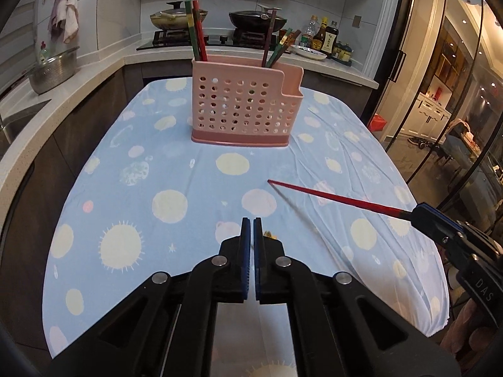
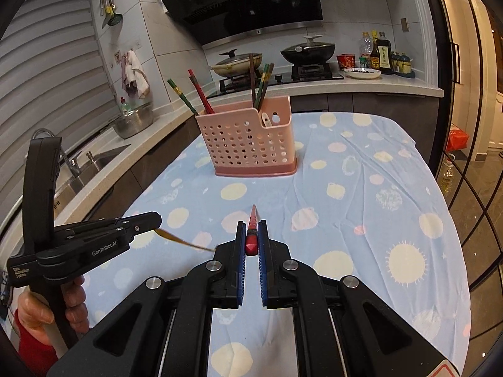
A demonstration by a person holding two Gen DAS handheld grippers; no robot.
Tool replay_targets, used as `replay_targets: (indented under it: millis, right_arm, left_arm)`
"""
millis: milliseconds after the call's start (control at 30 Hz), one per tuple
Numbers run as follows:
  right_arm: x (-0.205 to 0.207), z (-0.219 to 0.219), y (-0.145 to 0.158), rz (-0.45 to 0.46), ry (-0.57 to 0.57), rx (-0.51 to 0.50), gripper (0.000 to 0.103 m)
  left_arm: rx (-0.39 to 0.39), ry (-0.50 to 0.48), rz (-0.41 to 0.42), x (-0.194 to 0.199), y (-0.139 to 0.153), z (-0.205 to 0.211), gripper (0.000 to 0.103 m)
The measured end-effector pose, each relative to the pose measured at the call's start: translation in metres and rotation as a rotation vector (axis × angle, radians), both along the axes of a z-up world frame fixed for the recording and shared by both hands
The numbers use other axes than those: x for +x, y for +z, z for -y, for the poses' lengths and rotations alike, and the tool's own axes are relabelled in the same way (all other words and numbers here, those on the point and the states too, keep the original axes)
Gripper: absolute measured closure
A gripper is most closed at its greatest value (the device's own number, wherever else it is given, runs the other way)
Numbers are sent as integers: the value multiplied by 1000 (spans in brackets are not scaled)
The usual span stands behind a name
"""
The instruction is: Organize utensils
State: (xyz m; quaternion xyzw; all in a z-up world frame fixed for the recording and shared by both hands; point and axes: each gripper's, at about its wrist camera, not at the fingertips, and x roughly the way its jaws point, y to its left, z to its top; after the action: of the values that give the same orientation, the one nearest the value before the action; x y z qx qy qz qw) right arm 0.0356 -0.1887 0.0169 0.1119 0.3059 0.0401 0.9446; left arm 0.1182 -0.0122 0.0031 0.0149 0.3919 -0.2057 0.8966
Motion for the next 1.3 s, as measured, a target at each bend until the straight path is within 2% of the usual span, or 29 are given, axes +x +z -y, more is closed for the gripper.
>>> replay_targets:
  millis: [233,333,433,533,667,700,900,1133,1200,1300]
  right_arm:
    - [21,4,40,89,9,-6,96]
    - [29,8,52,113,2,-5,96]
    - [29,10,52,114,-4,1,96]
    - [23,12,44,96,-12,8,96]
    - [12,16,34,70,-25,34,96]
    - [8,17,31,63,-29,42,95]
    - [-4,14,15,13,-34,59,96]
    - [-11,7,-6,-53,-28,48,96]
    - [-13,6,-11,-65,-29,48,96]
    - [-15,6,-15,-77,-29,48,96]
  left_arm:
    - [11,17,76,22,35,3,103]
    - [10,30,83,27,41,2,103]
    - [18,27,56,27,31,-3,102]
    - [31,19,4,20,4,-10,100]
    - [68,13,-74,12,-39,-19,66]
    - [78,16,-90,10,-49,-21,66]
    - [59,48,-190,11,-88,-35,66]
    - [47,36,-180,1,-90,-34,69]
    - [43,30,-183,0,-91,-34,81]
    - [31,34,-191,-1,-91,-36,88]
